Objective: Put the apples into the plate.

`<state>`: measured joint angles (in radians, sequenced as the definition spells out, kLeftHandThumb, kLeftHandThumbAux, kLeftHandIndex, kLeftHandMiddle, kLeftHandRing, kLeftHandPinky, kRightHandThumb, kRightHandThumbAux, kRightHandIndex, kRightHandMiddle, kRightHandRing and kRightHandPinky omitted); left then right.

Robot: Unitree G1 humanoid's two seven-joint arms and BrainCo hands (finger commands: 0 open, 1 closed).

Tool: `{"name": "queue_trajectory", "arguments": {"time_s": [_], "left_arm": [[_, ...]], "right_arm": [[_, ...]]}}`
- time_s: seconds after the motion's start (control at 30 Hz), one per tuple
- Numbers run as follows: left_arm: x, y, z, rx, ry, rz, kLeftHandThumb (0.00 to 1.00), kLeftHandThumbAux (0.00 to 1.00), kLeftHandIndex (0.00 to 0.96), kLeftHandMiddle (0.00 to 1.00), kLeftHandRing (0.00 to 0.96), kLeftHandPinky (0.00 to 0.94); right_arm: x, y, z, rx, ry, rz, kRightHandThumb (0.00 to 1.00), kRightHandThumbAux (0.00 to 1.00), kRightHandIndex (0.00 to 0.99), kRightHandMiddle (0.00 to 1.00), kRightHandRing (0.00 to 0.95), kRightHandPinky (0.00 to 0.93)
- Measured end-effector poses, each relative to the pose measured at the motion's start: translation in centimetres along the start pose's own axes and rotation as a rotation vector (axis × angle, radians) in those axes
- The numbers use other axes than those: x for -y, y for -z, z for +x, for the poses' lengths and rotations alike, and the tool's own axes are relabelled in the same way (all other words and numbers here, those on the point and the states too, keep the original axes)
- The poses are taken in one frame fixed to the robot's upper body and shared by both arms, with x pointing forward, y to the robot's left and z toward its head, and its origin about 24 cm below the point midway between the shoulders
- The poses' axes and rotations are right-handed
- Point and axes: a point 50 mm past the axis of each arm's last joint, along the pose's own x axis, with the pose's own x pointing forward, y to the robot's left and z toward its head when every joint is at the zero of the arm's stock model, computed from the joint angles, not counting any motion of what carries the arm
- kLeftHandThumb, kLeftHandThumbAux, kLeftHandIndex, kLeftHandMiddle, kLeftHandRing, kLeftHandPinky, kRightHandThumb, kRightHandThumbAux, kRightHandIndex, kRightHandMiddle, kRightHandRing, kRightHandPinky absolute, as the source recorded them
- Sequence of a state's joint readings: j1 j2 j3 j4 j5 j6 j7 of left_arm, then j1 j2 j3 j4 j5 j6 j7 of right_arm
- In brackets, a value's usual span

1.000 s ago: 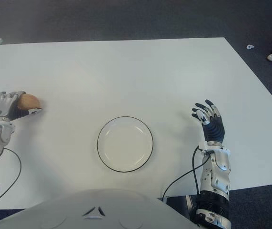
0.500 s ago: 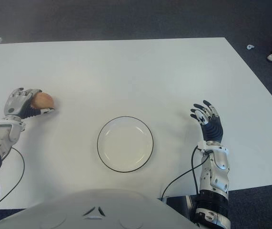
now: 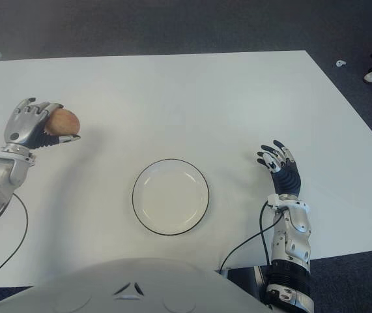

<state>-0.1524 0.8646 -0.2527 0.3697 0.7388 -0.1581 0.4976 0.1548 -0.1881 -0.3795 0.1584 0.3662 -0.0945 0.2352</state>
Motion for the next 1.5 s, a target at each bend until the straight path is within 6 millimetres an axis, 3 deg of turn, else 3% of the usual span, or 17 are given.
{"name": "queue_trajectory", "arguments": {"time_s": [0.23,0.37,0.47,0.63,0.7,0.77,0.87,1.07,1.33,1.5], "left_arm": [[-0.7,-0.9,0.2,0.022,0.018,0.029,0.856,0.666,0.407,0.516,0.750,0.315],[-1.4,-1.9,0.6,0.040,0.011,0.038,0.856,0.666,0.409,0.512,0.739,0.305],[-1.7,-3.0,0.8,0.057,0.007,0.039,0.856,0.665,0.412,0.510,0.734,0.347],[-1.7,-5.3,1.3,0.105,0.010,0.022,0.856,0.664,0.414,0.510,0.728,0.322],[-1.7,-6.3,1.5,0.130,0.009,0.012,0.856,0.664,0.414,0.510,0.729,0.355],[-1.7,-7.3,1.6,0.157,0.001,0.000,0.856,0.664,0.414,0.511,0.736,0.432],[-2.0,-8.6,1.9,0.204,-0.016,-0.002,0.856,0.664,0.411,0.514,0.759,0.630],[-3.0,-10.4,2.4,0.283,-0.074,0.013,0.856,0.664,0.407,0.523,0.792,0.763],[-2.1,-15.5,1.6,0.441,-0.084,-0.037,0.856,0.662,0.408,0.531,0.815,0.798],[-1.8,-17.3,1.1,0.507,-0.081,-0.062,0.856,0.662,0.409,0.532,0.817,0.801]], "right_arm": [[-0.3,0.2,0.0,0.003,-0.008,-0.009,0.693,0.734,0.156,0.333,0.336,0.325],[-0.4,0.2,0.1,0.005,-0.010,-0.016,0.693,0.741,0.156,0.330,0.329,0.316],[-0.6,0.3,0.2,0.006,-0.017,-0.018,0.692,0.740,0.157,0.323,0.319,0.302],[-0.9,0.4,0.3,0.011,-0.027,-0.033,0.686,0.726,0.153,0.310,0.302,0.280],[-1.0,0.5,0.3,0.011,-0.028,-0.041,0.684,0.715,0.148,0.301,0.293,0.270],[-1.1,0.5,0.4,0.011,-0.031,-0.045,0.682,0.706,0.144,0.295,0.286,0.262],[-1.3,0.5,0.6,0.010,-0.037,-0.051,0.683,0.692,0.139,0.289,0.280,0.269],[-1.4,0.6,0.7,0.009,-0.034,-0.053,0.695,0.680,0.143,0.290,0.288,0.294],[-1.6,0.7,0.9,0.019,-0.030,-0.057,0.671,0.675,0.135,0.274,0.279,0.291],[-1.5,0.8,0.8,0.025,-0.044,-0.071,0.643,0.671,0.124,0.255,0.268,0.294]]}}
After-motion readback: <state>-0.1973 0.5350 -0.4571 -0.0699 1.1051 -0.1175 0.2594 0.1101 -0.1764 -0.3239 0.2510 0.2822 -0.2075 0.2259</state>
